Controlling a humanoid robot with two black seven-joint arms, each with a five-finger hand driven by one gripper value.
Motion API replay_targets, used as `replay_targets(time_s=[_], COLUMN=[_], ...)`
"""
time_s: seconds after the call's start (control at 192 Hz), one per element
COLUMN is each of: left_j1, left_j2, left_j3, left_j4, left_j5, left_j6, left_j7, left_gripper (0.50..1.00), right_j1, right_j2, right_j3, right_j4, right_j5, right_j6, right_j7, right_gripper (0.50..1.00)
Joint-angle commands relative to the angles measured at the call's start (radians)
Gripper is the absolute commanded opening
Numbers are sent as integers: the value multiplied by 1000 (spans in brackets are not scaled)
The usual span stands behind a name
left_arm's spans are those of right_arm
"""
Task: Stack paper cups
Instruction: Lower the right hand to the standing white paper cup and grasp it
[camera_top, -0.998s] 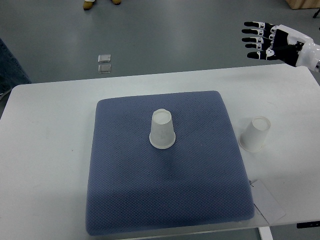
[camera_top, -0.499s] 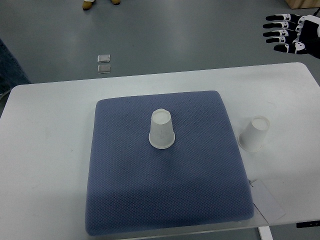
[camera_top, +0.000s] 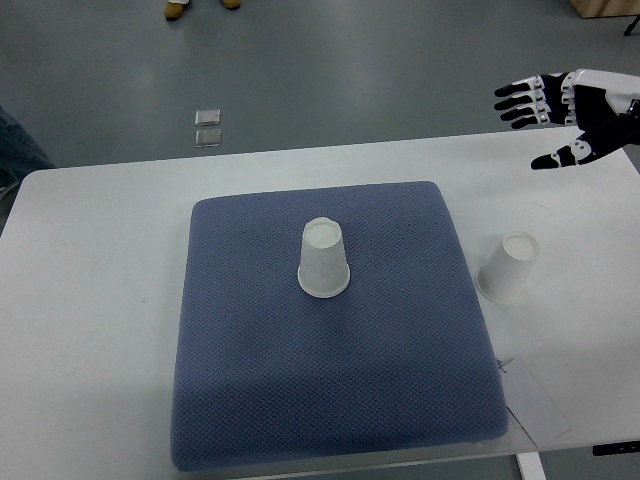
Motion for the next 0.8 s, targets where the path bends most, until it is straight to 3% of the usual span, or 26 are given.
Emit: replay_targets(time_s=[0.0,0.114,0.224,0.536,0.795], left_j1=[0,0,0,0,0], left_j2=[0,0,0,0,0], left_j3=[0,0,0,0,0], left_j4=[0,0,0,0,0], left_j5=[0,0,0,0,0], left_j6=[0,1,0,0,0], left_j7=[0,0,0,0,0], left_gripper=[1000,1000,1000,1000,1000], right_j1=[0,0,-5,-85,-114], right_j2=[-11,-16,-6,67,78], right_j3=[-1,-1,-1,-36,-97], right_j4=[55,112,132,124,93], right_j5=[-145,-265,-339,-550,-587], right_j6=[-24,-96,-121,-267,-337], right_j7=[-1,-7,-43,-52,-52], right_gripper=[903,930,930,928,928])
